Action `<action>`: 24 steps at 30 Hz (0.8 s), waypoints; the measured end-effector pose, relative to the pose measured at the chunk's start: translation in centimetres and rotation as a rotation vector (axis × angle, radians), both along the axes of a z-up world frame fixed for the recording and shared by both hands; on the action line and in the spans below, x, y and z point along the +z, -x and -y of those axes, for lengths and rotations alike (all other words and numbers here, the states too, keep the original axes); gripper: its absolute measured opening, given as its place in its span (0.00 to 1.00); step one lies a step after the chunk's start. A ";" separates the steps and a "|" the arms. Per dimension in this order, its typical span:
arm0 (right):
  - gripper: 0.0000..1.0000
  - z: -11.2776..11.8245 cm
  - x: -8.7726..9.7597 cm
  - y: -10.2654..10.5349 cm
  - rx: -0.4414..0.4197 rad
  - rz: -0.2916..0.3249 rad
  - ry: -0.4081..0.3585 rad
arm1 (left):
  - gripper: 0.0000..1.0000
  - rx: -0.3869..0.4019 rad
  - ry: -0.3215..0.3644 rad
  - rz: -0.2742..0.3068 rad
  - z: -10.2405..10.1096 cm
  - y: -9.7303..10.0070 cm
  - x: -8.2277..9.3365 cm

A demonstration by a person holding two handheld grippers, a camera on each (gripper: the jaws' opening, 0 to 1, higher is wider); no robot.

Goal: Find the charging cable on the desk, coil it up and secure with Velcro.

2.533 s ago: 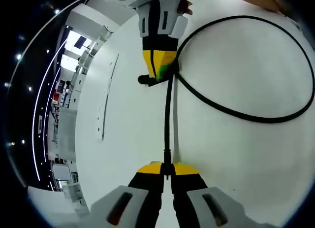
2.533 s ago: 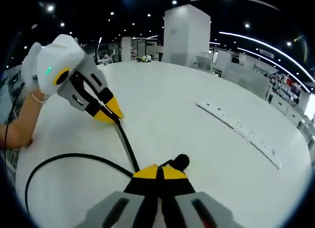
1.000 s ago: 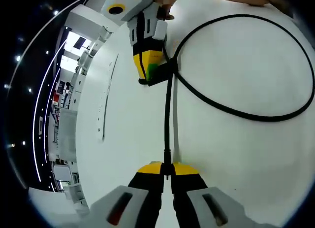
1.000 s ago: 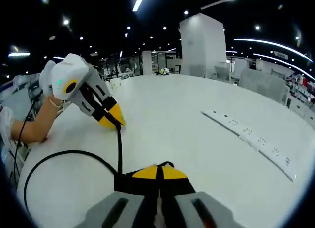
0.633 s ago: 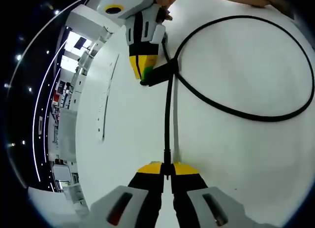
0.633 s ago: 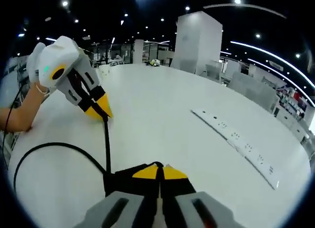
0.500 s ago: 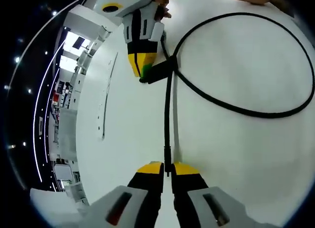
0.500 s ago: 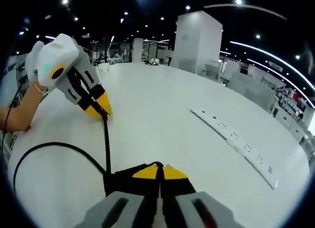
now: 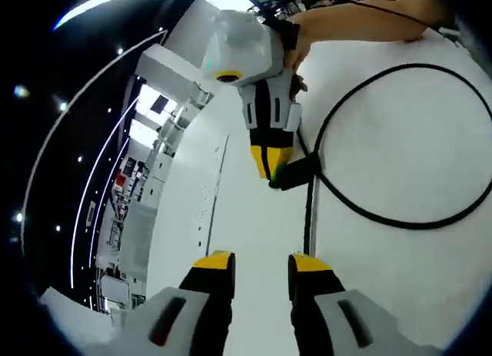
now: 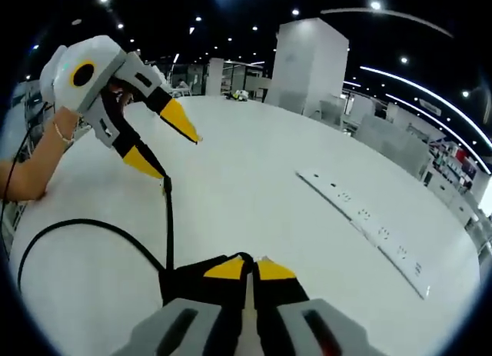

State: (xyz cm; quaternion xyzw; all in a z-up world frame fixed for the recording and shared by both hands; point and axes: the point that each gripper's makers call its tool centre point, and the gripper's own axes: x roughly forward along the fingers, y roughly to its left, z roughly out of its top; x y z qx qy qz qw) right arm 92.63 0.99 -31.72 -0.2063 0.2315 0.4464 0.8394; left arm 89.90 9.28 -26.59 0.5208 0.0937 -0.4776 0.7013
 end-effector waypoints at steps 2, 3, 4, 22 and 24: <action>0.06 0.1 0.0 0.0 0.001 0.007 0.009 | 0.30 -0.021 -0.001 -0.001 0.0 0.4 -0.1; 0.06 0.1 0.0 0.0 -0.001 0.008 0.013 | 0.30 -0.023 0.033 -0.027 0.4 0.5 0.0; 0.06 0.1 0.0 0.0 -0.002 0.009 0.016 | 0.31 -0.032 0.058 -0.024 0.6 0.5 0.3; 0.08 0.2 0.0 -0.3 -0.086 0.077 0.120 | 0.42 0.079 0.739 -0.143 4.2 -3.3 5.4; 0.12 0.4 0.1 -0.6 -0.105 0.097 0.136 | 0.44 0.102 0.885 -0.164 4.3 -3.9 6.7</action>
